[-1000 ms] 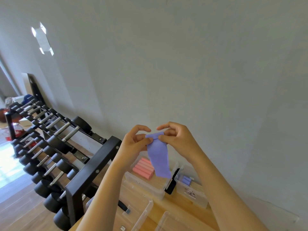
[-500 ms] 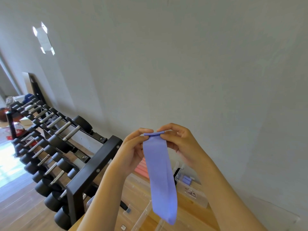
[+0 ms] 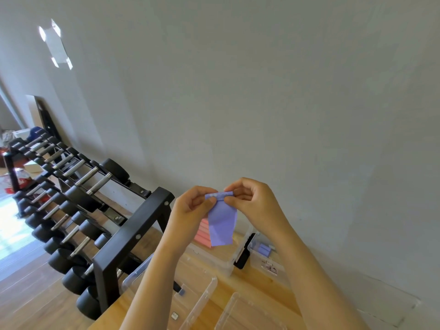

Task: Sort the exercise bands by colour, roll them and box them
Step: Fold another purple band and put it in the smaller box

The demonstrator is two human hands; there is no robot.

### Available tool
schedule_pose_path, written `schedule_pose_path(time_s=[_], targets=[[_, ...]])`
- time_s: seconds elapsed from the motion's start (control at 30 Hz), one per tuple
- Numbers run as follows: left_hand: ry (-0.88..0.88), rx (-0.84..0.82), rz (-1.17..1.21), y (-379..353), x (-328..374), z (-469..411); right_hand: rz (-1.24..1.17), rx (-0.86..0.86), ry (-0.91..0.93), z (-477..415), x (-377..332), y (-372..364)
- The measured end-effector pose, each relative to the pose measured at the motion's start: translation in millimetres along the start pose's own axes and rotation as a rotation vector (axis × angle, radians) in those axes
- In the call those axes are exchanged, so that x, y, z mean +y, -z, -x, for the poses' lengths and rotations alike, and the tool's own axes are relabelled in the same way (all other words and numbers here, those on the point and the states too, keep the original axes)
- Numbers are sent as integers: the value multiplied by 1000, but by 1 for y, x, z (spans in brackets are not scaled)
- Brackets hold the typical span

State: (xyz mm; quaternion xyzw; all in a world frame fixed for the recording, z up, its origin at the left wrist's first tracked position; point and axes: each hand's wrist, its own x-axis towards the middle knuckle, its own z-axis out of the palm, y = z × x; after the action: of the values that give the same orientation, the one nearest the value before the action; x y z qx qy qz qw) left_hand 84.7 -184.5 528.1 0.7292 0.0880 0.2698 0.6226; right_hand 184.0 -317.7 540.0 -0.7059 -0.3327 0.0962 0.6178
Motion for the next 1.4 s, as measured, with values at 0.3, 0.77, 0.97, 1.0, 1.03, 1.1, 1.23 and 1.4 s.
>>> schedule_pose_path(time_s=[0.3,0.77,0.97,1.0,1.03,1.1,1.23,1.4], targets=[[89,83,20,-10,-11,6,-5,-19,16,14,8,-4],[143,49,39,-18,-19,14,-13,36,24,29,25,-2],[96,111,10,-19,-19,15,-106,-16,-90,30,28,0],[77,116,9,-21,-18,16,-109,-7,-88,30,29,0],[56,127,4,-23,-18,18,-116,10,-80,30,30,1],[45,148,22,-28,-19,21,-138,40,-63,32,31,1],[132,61,48,-39,-21,26,-123,52,-5,34,27,1],[46,69,-118,-44,-22,24,-61,48,-5,37,25,0]])
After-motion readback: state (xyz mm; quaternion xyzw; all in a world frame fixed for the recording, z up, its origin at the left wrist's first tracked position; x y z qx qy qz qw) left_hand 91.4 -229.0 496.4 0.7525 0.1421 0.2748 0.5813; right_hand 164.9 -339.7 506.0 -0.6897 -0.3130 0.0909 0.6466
